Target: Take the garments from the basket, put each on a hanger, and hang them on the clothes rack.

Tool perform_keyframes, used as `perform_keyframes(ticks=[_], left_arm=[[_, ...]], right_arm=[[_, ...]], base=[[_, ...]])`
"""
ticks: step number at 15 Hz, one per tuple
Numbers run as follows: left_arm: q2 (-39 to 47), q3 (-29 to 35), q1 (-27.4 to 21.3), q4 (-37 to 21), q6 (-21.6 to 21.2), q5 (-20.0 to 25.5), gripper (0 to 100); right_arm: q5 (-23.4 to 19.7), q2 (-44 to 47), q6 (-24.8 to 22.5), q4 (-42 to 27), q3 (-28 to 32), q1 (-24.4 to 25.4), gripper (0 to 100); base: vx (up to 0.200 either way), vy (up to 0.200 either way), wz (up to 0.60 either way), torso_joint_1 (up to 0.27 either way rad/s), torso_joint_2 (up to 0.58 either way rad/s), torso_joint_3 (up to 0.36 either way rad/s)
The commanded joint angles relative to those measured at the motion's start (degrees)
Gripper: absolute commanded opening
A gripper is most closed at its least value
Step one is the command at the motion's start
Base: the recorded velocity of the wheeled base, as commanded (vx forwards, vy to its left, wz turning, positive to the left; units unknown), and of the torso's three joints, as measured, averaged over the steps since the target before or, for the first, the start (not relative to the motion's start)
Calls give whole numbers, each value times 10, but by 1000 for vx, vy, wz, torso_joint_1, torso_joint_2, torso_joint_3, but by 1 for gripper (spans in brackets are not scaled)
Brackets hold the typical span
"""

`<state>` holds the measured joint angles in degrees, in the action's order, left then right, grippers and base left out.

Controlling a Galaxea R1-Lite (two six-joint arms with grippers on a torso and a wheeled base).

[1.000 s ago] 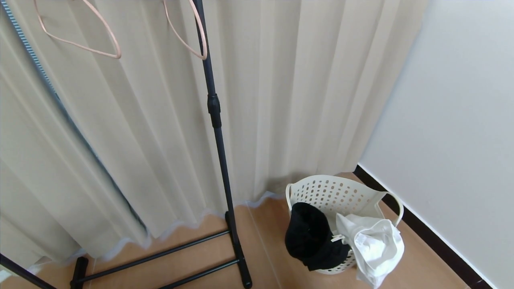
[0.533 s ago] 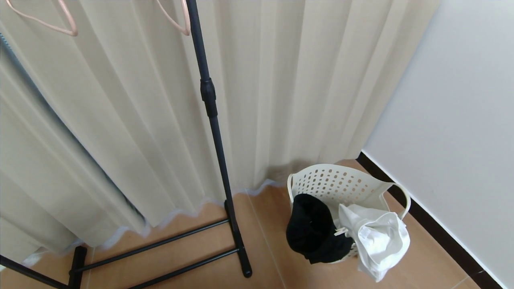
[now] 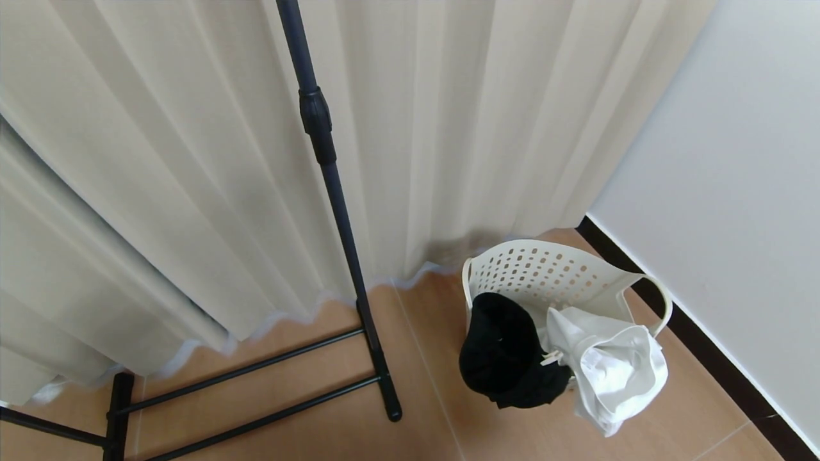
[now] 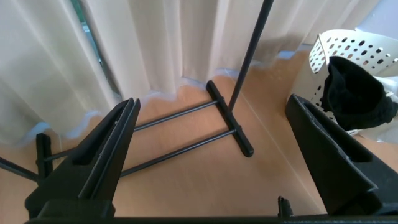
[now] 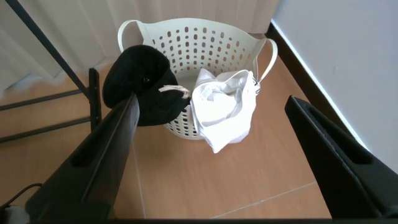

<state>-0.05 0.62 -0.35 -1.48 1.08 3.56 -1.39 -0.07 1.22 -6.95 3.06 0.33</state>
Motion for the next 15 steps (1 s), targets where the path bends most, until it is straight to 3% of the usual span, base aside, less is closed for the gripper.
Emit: perform_keyframes(ticks=[1, 15], left_arm=[[0, 0, 0, 0, 1, 0, 100], [0, 0, 0, 0, -1, 0, 100]], right_arm=[[0, 1, 0, 0, 0, 0, 100], [2, 1, -4, 0, 0, 0, 100]], base=[[0, 0, 0, -7, 7, -203], [0, 0, 0, 4, 2, -192]])
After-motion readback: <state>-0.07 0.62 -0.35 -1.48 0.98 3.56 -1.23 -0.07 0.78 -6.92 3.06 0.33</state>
